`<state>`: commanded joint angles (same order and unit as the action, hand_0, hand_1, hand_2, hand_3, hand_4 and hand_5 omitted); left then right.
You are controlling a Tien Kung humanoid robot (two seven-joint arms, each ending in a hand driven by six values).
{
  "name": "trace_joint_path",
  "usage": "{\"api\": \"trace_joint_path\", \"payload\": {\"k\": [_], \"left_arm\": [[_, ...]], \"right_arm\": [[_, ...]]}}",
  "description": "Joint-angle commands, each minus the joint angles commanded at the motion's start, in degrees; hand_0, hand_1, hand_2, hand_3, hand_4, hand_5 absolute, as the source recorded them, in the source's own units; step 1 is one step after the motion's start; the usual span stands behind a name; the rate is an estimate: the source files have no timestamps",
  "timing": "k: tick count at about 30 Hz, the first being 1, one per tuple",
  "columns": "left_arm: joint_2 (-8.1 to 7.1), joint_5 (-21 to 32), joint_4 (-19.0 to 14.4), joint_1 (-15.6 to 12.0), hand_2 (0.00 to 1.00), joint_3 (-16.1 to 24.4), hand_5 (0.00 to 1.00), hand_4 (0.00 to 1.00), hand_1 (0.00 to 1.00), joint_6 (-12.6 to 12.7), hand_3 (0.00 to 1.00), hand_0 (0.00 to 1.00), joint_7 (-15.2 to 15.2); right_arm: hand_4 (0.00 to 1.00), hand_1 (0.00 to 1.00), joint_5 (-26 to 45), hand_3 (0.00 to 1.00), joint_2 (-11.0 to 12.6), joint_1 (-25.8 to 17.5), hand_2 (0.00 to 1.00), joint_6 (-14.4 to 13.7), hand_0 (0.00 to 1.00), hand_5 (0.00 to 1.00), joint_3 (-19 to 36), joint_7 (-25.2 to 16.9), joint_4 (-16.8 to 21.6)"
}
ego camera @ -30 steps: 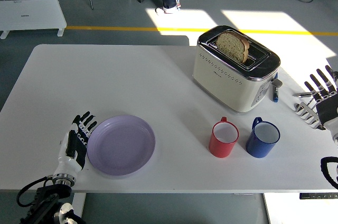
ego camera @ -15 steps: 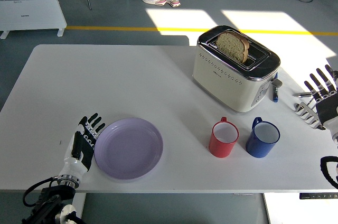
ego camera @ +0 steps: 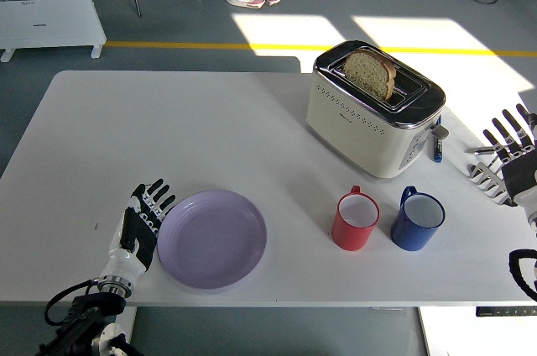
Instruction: Push plate across desktop,pick up the break from the machine,place the break in the plate
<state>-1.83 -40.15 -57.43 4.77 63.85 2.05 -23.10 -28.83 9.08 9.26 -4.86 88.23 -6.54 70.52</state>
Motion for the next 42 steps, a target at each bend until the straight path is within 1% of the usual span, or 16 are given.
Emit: {"api": "trace_joint_path", "payload": {"k": [4, 9, 20, 29, 42], "left_arm": [[0.07, 0.35, 0.24, 0.18, 0.909, -0.44, 0.998, 0.584, 0.859, -0.12, 0.862, 0.823, 0.02], [0.29, 1.27, 1.07, 1.38, 0.907, -1.91, 0.998, 0.584, 0.857, -0.34, 0.86, 0.82, -0.03], [0.75, 1.82, 1.54, 3.05, 0.906, -3.67, 0.998, 0.582, 0.856, -0.46, 0.86, 0.819, -0.08], [1.04, 2.72, 2.55, 3.88, 0.906, -4.3, 0.998, 0.583, 0.856, -0.8, 0.859, 0.818, 0.0], [1.63, 4.25, 3.87, 6.08, 0.905, -5.21, 0.998, 0.582, 0.856, -1.54, 0.859, 0.817, 0.33]], "right_arm": [[0.491, 0.745, 0.01, 0.744, 0.01, -0.13, 0.754, -0.01, 0.795, 0.547, -0.03, -0.01, 0.0], [0.491, 0.745, 0.02, 0.744, 0.05, -0.38, 0.754, -0.03, 0.795, 0.547, -0.13, -0.03, -0.01], [0.491, 0.745, 0.07, 0.744, 0.08, -0.52, 0.754, -0.02, 0.795, 0.547, -0.3, -0.03, -0.03], [0.491, 0.745, 0.07, 0.744, 0.1, -0.42, 0.754, -0.03, 0.795, 0.547, -0.16, -0.05, 0.0], [0.492, 0.745, 0.1, 0.744, 0.07, 0.06, 0.754, -0.03, 0.795, 0.547, -0.2, -0.07, 0.0]]}}
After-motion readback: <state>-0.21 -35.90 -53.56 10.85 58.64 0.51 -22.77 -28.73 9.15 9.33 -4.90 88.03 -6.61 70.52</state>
